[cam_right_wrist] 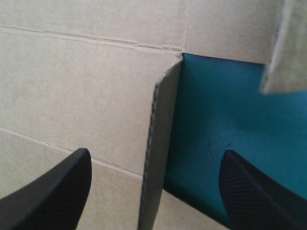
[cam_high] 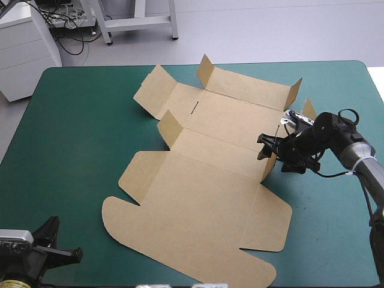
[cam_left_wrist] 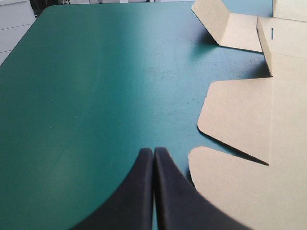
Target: Fold the box
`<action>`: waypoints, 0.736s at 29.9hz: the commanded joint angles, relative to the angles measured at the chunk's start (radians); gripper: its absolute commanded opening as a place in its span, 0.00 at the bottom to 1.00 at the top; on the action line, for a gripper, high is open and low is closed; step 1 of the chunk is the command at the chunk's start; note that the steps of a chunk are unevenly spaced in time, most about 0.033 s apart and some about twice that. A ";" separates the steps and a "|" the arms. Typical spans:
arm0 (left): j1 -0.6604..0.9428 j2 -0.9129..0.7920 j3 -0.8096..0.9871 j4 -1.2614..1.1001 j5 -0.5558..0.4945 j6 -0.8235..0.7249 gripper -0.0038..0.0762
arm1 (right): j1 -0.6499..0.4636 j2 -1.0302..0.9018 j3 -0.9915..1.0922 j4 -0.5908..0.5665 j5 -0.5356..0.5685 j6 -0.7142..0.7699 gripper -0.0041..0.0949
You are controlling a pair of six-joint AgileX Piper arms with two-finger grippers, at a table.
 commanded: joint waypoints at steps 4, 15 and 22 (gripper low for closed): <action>0.002 0.017 -0.019 0.001 -0.073 0.000 0.01 | 0.002 0.005 -0.035 0.079 -0.049 -0.043 0.65; 0.002 0.017 -0.019 0.001 -0.073 0.000 0.01 | 0.002 0.034 -0.118 0.062 0.047 -0.085 0.04; 0.002 0.017 -0.019 0.001 -0.073 0.000 0.01 | 0.002 0.042 -0.204 0.020 0.149 -0.124 0.04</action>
